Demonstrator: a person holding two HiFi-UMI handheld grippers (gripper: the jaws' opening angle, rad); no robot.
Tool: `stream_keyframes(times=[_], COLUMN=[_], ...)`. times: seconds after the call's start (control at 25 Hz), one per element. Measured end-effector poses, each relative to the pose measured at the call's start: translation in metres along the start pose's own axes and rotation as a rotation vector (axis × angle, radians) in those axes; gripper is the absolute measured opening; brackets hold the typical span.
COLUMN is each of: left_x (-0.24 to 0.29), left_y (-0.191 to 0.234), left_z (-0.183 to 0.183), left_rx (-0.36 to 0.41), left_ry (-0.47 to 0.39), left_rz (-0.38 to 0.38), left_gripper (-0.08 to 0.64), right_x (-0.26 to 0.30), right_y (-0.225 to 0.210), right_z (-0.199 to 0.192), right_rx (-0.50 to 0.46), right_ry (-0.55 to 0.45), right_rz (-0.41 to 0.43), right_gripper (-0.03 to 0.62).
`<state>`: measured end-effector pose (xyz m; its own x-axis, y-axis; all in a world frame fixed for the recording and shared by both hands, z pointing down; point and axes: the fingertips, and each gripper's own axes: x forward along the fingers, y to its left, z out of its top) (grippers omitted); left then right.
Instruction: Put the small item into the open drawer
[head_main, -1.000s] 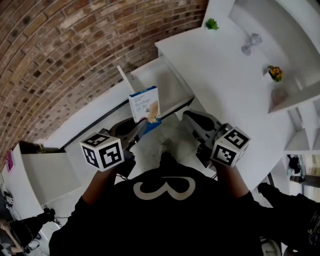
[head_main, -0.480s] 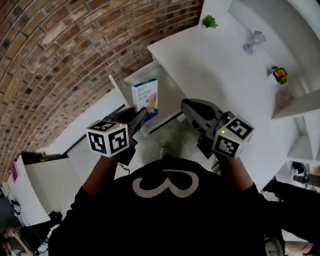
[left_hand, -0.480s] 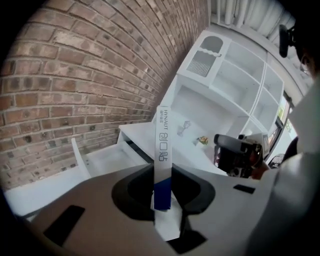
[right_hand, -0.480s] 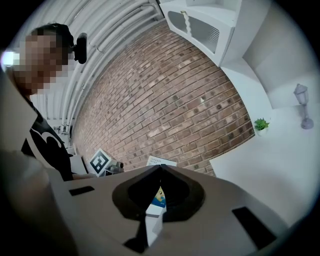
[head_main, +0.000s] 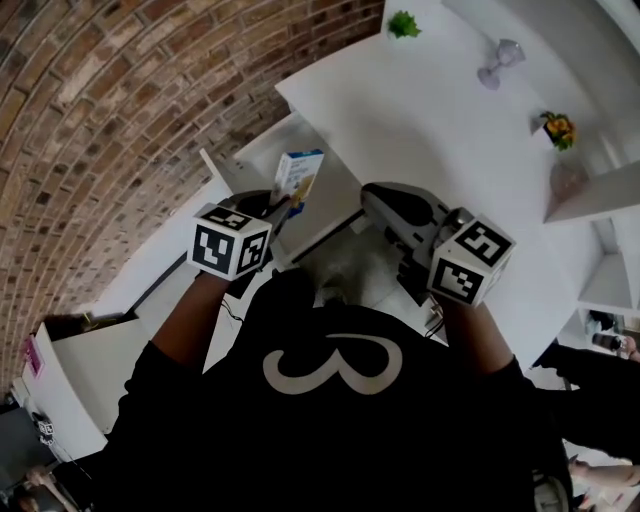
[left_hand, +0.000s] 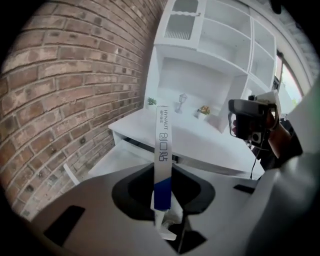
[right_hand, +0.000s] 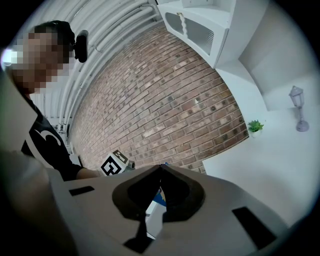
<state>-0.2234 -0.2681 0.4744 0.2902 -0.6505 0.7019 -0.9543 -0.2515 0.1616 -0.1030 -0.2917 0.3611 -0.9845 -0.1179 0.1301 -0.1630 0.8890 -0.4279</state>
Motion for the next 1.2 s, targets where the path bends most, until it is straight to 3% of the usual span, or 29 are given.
stream_keyframes(times=[0.24,0.6,0.96,1.2], left_x=[0.035,0.084,0.128,0.155], left_y=[0.008,0.022,0.032,0.048], left_z=[-0.009,-0.031,-0.046,-0.068], left_rx=[0.181,0.382,0.630,0.695], left_ry=[0.135,0.312,0.422,0.487], left_rz=[-0.017,-0.053,-0.135,-0.185], left_gripper=[0.081,0.081,0.081,0.080], right_x=[-0.010,-0.019,-0.013,-0.012], right_y=[-0.015,-0.037,-0.050,-0.058], right_z=[0.000,-0.005,-0.018,-0.031], right_rx=[0.015,0.060,0.105,0.159], right_ry=[-0.026,-0.034,-0.018,-0.017], right_rz=[-0.041,-0.117,-0.186,-0.244], right_gripper=[0.011,0.011,0.011,0.011])
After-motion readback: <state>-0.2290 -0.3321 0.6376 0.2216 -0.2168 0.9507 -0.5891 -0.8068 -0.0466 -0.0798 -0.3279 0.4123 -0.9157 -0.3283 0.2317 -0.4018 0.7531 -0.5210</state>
